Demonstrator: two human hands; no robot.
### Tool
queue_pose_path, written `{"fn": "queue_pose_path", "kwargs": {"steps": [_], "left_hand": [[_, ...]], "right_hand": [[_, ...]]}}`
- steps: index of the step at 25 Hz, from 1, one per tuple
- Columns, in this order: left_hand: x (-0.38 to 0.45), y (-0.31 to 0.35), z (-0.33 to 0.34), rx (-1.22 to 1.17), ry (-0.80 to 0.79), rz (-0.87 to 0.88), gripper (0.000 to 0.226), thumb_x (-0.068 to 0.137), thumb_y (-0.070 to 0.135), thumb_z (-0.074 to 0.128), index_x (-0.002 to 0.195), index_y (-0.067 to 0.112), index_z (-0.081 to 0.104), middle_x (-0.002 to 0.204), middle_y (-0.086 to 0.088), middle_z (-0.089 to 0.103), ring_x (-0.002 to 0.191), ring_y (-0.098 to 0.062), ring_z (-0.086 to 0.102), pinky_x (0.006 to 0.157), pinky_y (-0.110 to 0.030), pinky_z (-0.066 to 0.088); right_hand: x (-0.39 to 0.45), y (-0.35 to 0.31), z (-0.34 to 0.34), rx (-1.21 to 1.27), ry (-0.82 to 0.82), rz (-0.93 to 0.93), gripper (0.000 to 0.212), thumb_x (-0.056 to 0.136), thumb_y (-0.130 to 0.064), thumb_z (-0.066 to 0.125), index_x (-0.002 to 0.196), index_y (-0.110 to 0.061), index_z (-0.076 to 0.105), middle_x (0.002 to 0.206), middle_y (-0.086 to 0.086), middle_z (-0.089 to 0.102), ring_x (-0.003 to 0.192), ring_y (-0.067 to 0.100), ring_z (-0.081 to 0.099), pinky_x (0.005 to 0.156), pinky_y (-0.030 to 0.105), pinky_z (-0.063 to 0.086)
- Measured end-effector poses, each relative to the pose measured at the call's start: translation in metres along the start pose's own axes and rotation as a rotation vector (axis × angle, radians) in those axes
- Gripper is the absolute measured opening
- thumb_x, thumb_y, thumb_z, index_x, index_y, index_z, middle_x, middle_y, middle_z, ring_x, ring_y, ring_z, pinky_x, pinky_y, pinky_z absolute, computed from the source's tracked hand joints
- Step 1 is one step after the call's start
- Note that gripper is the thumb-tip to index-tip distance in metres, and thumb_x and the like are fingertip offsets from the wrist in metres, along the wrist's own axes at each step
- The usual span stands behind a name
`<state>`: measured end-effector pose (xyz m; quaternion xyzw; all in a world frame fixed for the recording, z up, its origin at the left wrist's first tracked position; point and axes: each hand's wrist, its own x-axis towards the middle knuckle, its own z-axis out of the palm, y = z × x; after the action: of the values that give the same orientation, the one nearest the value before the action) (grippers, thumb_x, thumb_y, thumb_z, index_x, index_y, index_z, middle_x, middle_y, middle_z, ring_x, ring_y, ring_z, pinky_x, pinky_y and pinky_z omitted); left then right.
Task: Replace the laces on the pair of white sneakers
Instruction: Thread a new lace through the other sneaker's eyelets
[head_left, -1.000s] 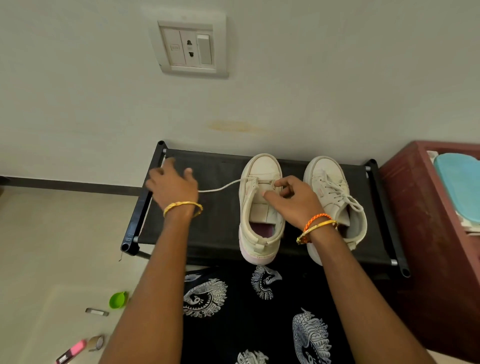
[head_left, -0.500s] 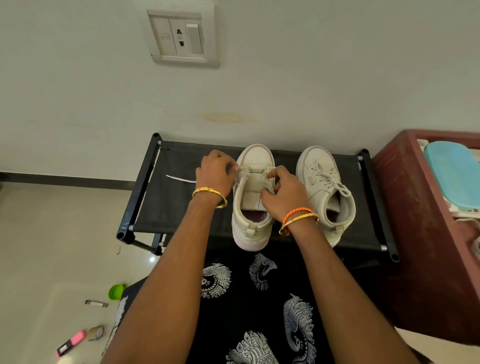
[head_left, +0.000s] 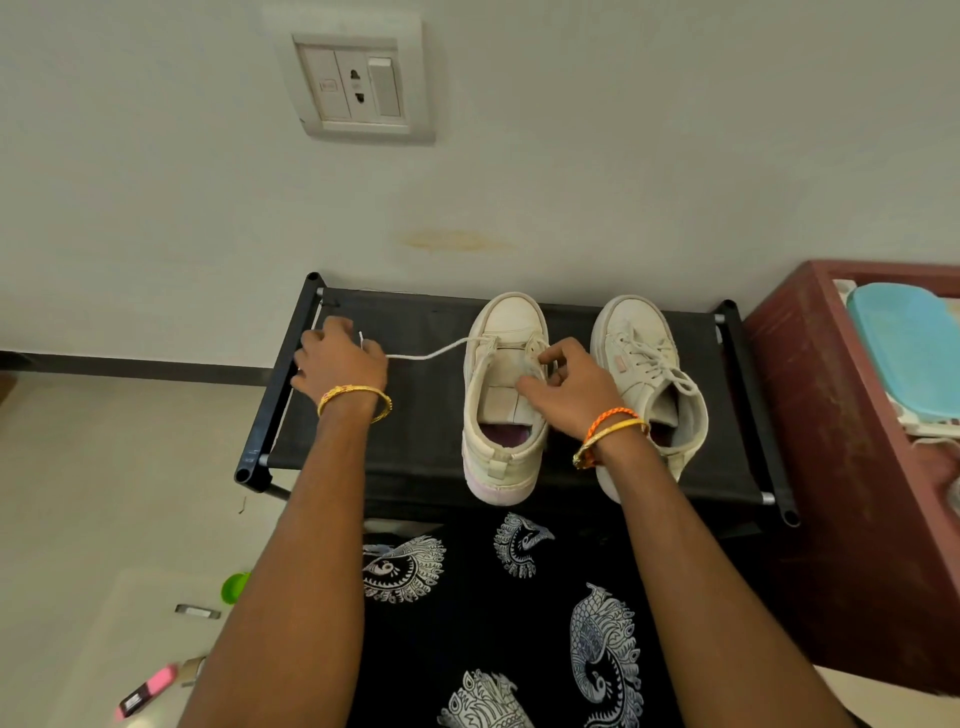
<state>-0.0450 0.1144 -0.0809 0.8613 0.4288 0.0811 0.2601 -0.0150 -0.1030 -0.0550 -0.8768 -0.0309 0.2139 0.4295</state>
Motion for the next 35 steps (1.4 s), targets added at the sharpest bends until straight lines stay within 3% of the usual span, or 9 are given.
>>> {"fn": "queue_pose_path", "kwargs": {"steps": [3,7,11,15,18,21,24,28,35], "left_hand": [[-0.013,0.026,0.008,0.031,-0.164,0.331,0.041,0.092,0.024,0.054,0.133,0.03,0.049,0.134,-0.007,0.049,0.126,-0.029,0.041,0.103,-0.053,0.027],[-0.032,0.052,0.026,0.045,-0.329,0.586,0.026,0.096,0.028,0.05,0.119,0.029,0.062,0.122,0.0,0.059,0.115,-0.022,0.05,0.098,-0.045,0.03],[-0.026,0.051,0.03,-0.018,-0.367,0.541,0.018,0.095,0.023,0.051,0.103,0.013,0.063,0.108,-0.007,0.061,0.096,-0.023,0.058,0.093,-0.043,0.047],[-0.024,0.048,0.028,0.016,-0.315,0.42,0.016,0.095,0.023,0.049,0.1,0.009,0.057,0.1,-0.01,0.059,0.086,-0.023,0.057,0.087,-0.043,0.05],[-0.013,0.035,0.022,0.059,-0.207,0.233,0.02,0.096,0.025,0.047,0.105,0.009,0.054,0.099,-0.011,0.061,0.09,-0.027,0.06,0.09,-0.048,0.048],[-0.011,0.029,0.019,-0.073,-0.37,0.232,0.022,0.095,0.018,0.049,0.116,0.013,0.051,0.107,-0.01,0.061,0.1,-0.027,0.059,0.096,-0.046,0.046],[-0.02,0.038,0.024,-0.104,-0.526,0.375,0.034,0.093,0.016,0.053,0.127,0.021,0.052,0.125,-0.006,0.056,0.113,-0.024,0.054,0.094,-0.035,0.044],[-0.02,0.046,0.032,-0.078,-0.416,0.433,0.046,0.089,0.018,0.06,0.131,0.022,0.044,0.134,-0.011,0.045,0.119,-0.031,0.048,0.102,-0.053,0.04],[-0.022,0.047,0.032,-0.015,-0.419,0.511,0.018,0.093,0.02,0.055,0.109,0.015,0.06,0.132,-0.01,0.044,0.117,-0.027,0.045,0.101,-0.046,0.043]], "right_hand": [[0.011,0.0,-0.012,0.326,0.021,0.121,0.031,0.087,-0.043,0.059,0.094,-0.014,0.063,0.081,-0.001,0.061,0.075,0.016,0.058,0.069,0.031,0.052],[0.027,0.005,-0.015,0.211,0.21,0.077,0.024,0.089,-0.005,0.049,0.104,-0.015,0.066,0.102,-0.001,0.064,0.101,0.017,0.059,0.093,0.034,0.049],[0.031,0.005,-0.002,0.141,0.15,0.085,0.033,0.085,0.002,0.048,0.109,-0.015,0.064,0.107,0.004,0.065,0.097,0.018,0.059,0.084,0.029,0.049],[0.041,0.001,-0.012,0.545,0.081,0.33,0.027,0.092,-0.005,0.044,0.11,-0.008,0.063,0.106,0.005,0.065,0.078,0.018,0.061,0.07,0.026,0.048],[0.045,0.001,-0.024,0.76,0.083,0.399,0.033,0.097,-0.01,0.034,0.118,-0.002,0.058,0.118,0.012,0.065,0.095,0.019,0.063,0.078,0.027,0.049],[0.045,-0.001,-0.021,0.571,0.025,0.298,0.031,0.094,-0.009,0.039,0.115,-0.002,0.061,0.12,0.021,0.063,0.117,0.034,0.057,0.095,0.038,0.047],[0.039,0.002,-0.016,0.06,0.019,0.093,0.014,0.087,-0.016,0.058,0.1,-0.018,0.063,0.098,0.005,0.067,0.097,0.024,0.064,0.089,0.036,0.051],[0.032,-0.001,-0.023,-0.198,0.031,-0.001,0.007,0.086,-0.017,0.062,0.088,-0.013,0.068,0.08,0.002,0.064,0.076,0.016,0.06,0.072,0.028,0.049],[0.012,-0.03,-0.068,0.451,0.292,-0.202,0.009,0.088,-0.008,0.06,0.088,-0.008,0.07,0.057,-0.006,0.06,0.05,0.004,0.054,0.055,0.018,0.048]]}}
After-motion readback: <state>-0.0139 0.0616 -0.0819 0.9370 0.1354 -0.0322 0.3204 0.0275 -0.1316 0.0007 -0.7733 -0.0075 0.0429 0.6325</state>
